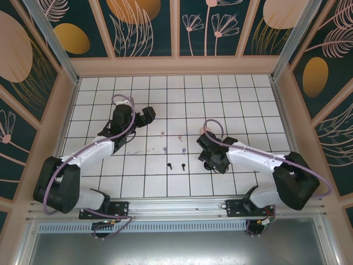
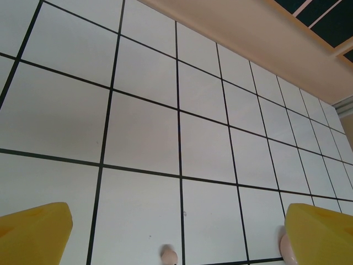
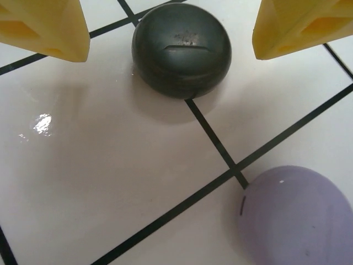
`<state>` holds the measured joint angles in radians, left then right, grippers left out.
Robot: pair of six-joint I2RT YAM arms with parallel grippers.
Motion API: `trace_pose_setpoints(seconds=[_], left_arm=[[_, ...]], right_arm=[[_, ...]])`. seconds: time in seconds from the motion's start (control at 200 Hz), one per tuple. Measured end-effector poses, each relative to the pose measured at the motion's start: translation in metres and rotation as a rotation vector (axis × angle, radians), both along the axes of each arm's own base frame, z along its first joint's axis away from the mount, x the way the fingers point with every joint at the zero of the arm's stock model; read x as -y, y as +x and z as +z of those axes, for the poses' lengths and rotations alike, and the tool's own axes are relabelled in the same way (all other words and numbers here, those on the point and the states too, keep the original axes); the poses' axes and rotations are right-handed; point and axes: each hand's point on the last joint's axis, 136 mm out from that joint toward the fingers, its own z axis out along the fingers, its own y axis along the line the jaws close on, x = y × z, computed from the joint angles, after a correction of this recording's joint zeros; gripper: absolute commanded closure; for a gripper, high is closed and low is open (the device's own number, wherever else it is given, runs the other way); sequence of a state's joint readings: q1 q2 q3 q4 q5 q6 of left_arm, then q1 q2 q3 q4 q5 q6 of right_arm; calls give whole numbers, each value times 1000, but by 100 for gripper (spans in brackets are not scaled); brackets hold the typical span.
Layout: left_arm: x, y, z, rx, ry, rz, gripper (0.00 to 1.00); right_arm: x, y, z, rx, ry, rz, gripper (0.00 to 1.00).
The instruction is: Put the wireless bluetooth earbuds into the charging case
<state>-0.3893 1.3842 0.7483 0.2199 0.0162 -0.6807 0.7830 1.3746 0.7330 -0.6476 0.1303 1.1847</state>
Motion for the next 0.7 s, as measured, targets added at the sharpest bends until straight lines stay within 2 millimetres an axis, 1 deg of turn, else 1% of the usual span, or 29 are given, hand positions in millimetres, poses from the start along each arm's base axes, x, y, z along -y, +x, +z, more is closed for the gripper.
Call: trace_pose_setpoints(seconds=[0.29, 0.365, 0.576, 0.701], left_arm=[[2, 0, -1, 2, 12, -17, 1], [3, 0, -1, 2, 11, -26, 1], [6, -1, -1, -1, 4, -41, 1], [8, 0, 2, 1, -1, -47, 1]], right_arm=[[-3, 0, -13, -27, -18, 7, 26], [-5, -1, -15, -30, -18, 11, 29], [-10, -1, -18, -34, -9, 21, 33], [-9, -1, -19, -37, -14, 21, 36]])
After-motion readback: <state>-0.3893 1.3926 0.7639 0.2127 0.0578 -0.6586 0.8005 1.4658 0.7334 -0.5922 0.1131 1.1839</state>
